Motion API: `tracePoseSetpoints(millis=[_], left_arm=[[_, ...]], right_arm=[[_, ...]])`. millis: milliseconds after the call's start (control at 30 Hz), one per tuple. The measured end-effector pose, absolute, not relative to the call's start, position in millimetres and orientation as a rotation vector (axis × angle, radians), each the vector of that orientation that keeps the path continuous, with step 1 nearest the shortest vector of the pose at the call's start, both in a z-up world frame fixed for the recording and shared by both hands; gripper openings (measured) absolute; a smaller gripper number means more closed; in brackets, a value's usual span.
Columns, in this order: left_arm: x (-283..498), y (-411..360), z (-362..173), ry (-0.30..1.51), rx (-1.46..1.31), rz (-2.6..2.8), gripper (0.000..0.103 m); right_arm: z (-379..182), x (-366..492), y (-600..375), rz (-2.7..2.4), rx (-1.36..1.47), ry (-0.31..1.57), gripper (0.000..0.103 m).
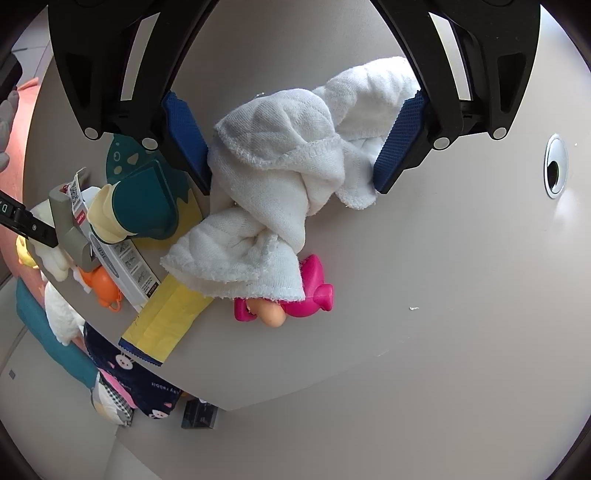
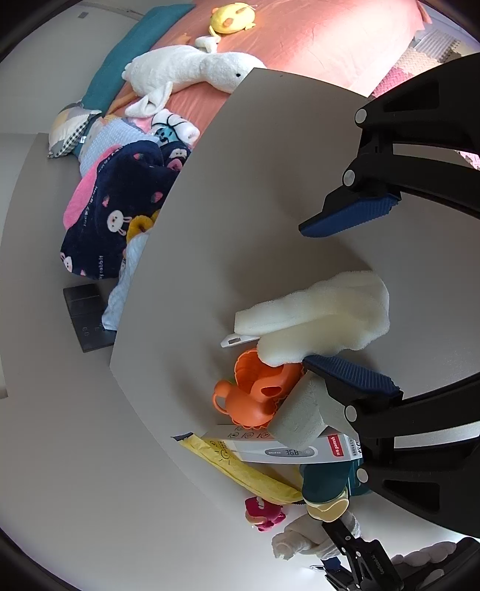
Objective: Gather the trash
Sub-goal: 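Grasp the white towel with the left tool while the right tool grasps the white foam piece, then lift the towel and foam piece and carry them toward the bin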
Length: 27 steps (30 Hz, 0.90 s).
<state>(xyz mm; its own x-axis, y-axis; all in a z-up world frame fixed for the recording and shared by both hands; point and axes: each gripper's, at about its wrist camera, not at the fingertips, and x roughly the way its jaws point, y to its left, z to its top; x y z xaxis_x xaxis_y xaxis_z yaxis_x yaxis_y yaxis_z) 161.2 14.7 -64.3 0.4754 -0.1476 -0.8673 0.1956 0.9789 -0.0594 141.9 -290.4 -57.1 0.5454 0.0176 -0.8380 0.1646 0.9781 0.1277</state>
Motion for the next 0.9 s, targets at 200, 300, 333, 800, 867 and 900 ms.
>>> tracePoseSetpoints(millis=[200, 300, 333, 800, 867, 900], left_arm=[[160, 22, -66, 1.036, 0.0, -0.241, 0.062], [161, 21, -65, 1.042, -0.015, -0.262, 0.052], [161, 20, -64, 1.046, -0.02, -0.269, 0.051], [130, 28, -37, 0.997, -0.028, -0.228, 0.049], [126, 25, -32, 0.99, -0.022, -0.229, 0.049], [123, 23, -29, 0.989, -0.018, -0.233, 0.049]], right_arm=[[-69, 146, -288, -0.064, 0.236, 1.038, 0.034], [-67, 142, -284, -0.074, 0.215, 1.038, 0.028], [-66, 141, -284, -0.069, 0.22, 1.035, 0.028], [-39, 112, -279, -0.061, 0.192, 0.985, 0.028], [-33, 106, -278, -0.059, 0.187, 0.974, 0.028], [-30, 103, -279, -0.057, 0.187, 0.97, 0.028]])
